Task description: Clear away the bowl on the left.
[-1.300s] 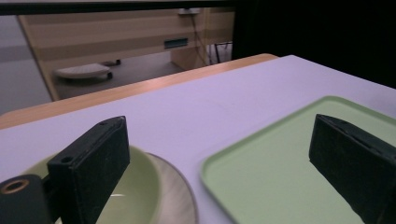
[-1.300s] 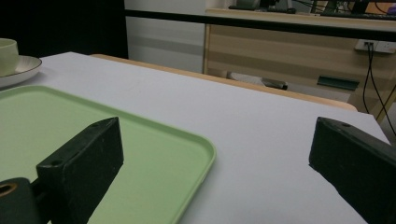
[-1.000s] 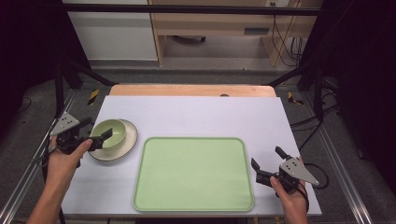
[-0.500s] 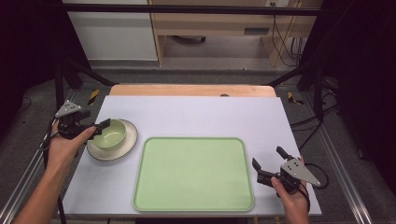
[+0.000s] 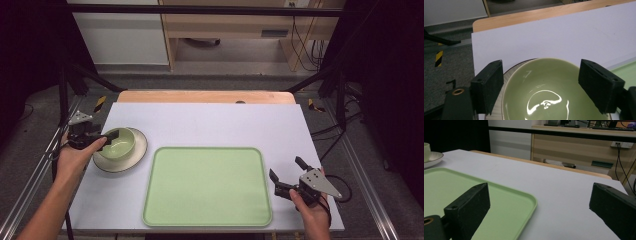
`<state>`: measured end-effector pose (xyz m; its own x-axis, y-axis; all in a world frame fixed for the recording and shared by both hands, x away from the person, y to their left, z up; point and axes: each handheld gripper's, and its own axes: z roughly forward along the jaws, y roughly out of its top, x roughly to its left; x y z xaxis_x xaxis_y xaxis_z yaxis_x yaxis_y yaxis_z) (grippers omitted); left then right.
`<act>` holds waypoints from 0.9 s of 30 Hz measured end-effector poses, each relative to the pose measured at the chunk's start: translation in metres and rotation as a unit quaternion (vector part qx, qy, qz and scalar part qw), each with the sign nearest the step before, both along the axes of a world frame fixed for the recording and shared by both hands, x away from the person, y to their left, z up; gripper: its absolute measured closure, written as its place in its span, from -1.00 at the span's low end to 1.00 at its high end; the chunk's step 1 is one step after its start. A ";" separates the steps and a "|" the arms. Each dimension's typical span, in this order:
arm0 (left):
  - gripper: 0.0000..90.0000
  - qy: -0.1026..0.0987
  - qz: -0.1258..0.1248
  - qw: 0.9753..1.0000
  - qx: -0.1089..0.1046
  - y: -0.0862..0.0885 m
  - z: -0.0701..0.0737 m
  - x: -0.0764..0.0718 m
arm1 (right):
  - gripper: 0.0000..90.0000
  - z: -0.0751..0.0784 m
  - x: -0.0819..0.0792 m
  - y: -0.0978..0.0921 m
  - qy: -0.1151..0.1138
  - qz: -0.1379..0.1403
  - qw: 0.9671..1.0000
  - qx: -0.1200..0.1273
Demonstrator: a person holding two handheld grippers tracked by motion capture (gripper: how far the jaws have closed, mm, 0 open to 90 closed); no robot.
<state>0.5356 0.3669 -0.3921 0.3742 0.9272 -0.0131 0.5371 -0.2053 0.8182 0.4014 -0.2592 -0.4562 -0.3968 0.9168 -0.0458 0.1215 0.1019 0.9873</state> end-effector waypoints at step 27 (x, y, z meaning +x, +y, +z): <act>0.33 0.098 0.081 0.991 -0.041 0.031 -0.034 0.012 | -0.92 -0.002 0.001 0.001 0.009 0.007 1.000 -0.003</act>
